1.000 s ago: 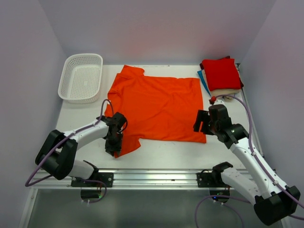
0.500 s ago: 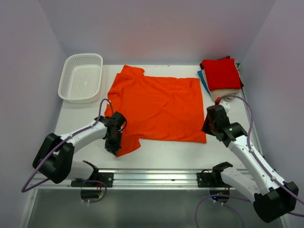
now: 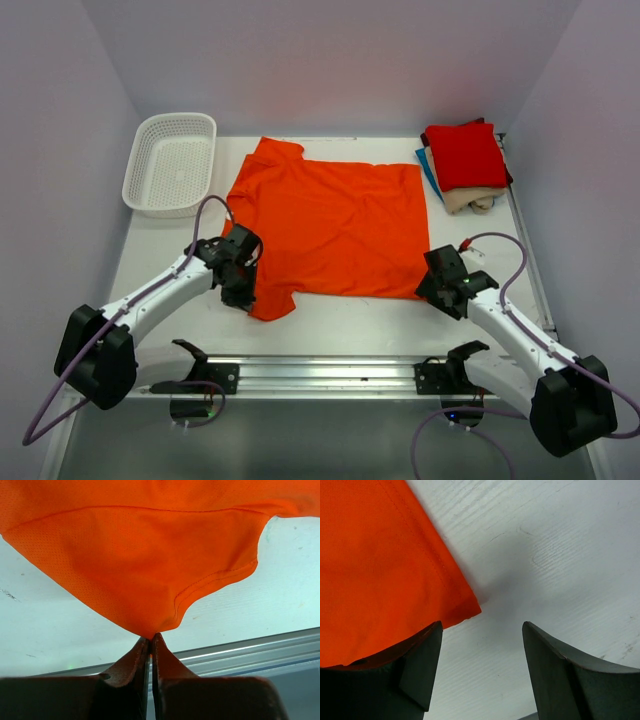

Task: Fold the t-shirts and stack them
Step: Flatten the tshirt out, then fold the tshirt

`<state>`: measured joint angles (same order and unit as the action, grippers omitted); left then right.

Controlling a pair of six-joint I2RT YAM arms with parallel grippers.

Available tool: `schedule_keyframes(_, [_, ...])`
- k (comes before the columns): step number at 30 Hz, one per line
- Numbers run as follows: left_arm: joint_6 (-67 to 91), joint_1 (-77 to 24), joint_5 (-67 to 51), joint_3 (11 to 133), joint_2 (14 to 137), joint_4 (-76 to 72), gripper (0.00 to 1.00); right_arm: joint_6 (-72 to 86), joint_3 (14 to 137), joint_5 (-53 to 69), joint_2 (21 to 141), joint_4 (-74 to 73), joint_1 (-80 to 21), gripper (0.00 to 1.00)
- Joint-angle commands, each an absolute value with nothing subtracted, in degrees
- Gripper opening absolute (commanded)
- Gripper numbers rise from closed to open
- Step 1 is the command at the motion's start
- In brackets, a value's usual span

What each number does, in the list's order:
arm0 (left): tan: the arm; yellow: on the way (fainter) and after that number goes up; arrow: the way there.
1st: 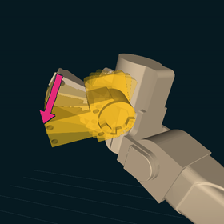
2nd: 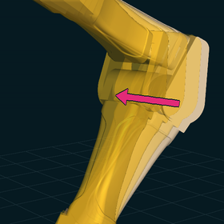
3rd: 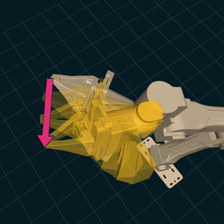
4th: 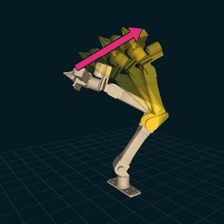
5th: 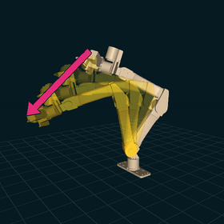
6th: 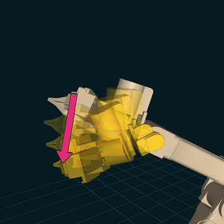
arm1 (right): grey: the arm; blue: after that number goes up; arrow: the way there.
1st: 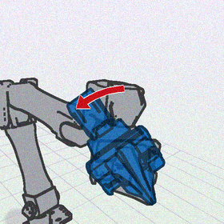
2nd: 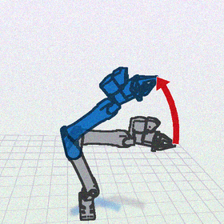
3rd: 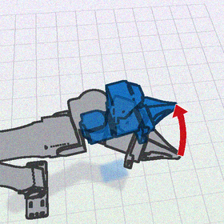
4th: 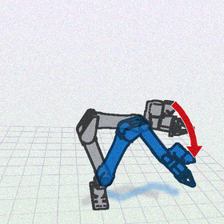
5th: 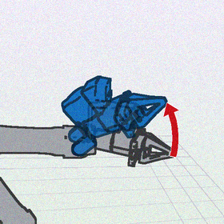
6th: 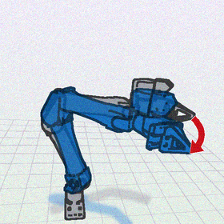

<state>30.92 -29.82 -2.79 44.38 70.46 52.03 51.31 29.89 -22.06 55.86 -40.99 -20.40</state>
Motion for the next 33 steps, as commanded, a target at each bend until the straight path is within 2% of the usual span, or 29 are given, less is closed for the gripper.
schedule_keyframes(1, [30.85, -30.32, -2.99, 46.84, 69.08, 53.44, 0.07, 56.77, 28.13, -25.14, 55.46, -36.3, -19.69, 0.68])
schedule_keyframes(8, [30.85, -30.32, -3.43, 46.5, 68.38, 53.09, 0.07, 56.69, 25.05, -23.82, 57.39, -31.29, -19.42, 0.52])
schedule_keyframes(16, [31.2, -30.32, -3.25, 46.58, 67.5, 53.61, 0.06, 55.37, 25.66, -23.47, 55.82, -30.76, -19.34, 0.53])
schedule_keyframes(22, [31.11, -30.24, -3.34, 46.32, 67.76, 53.17, 0.05, 55.02, 25.22, -24.78, 53.44, -31.2, -19.34, 0.45])
schedule_keyframes(33, [31.03, -30.32, -3.34, 46.14, 67.85, 53.35, 0.05, 55.46, 25.84, -22.41, 59.76, -29.09, -19.34, 0.43])
